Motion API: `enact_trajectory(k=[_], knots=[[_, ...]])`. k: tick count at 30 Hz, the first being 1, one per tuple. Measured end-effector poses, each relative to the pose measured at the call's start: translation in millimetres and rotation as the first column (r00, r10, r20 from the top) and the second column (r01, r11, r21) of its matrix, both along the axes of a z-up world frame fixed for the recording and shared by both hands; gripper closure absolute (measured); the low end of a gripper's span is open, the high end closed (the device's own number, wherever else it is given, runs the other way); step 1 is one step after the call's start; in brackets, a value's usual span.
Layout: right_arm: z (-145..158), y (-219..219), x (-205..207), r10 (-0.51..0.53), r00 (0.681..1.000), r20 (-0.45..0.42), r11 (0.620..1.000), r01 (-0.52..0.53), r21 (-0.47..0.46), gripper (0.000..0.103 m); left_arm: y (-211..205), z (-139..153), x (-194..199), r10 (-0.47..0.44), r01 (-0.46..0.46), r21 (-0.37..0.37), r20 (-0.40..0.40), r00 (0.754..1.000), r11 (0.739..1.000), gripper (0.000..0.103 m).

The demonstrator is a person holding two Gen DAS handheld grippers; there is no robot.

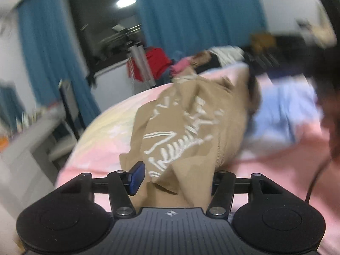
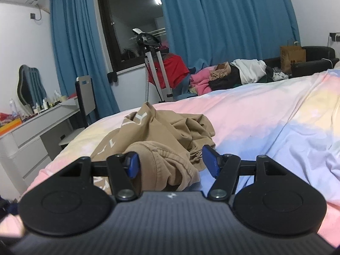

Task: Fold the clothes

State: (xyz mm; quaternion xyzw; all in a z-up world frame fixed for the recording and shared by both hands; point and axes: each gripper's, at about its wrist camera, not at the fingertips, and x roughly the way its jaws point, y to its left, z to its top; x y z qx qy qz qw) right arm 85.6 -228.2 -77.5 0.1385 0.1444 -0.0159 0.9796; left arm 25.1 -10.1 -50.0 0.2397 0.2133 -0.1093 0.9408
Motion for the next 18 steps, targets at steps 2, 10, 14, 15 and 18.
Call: enact_trajectory(k=[2,10,14,15,18], knots=[[1,-3,0,-0.012,1.0,0.001,1.0,0.012,0.012,0.039,-9,-6,-7,-0.057,0.056,0.081,0.015,0.998,0.995,0.046],[-9,-27,8,-0.07,0.992,-0.1,0.993,0.079,0.083,0.039,8,13,-27,-0.304,0.301,-0.037,-0.099,0.948,0.953,0.094],[-16,-29,14,-0.063,0.987,-0.145,0.992,0.078,0.1,0.039,20,19,-7,-0.356,0.324,-0.178,-0.195,0.914,0.929,0.099],[-17,-29,15,-0.058,0.987,-0.152,0.993,0.074,0.097,0.039,27,22,1,-0.371,0.321,-0.235,-0.215,0.903,0.917,0.099],[-20,-26,18,-0.035,0.984,-0.176,0.995,0.051,0.089,0.039,59,34,36,-0.454,0.272,-0.5,-0.288,0.843,0.823,0.099]])
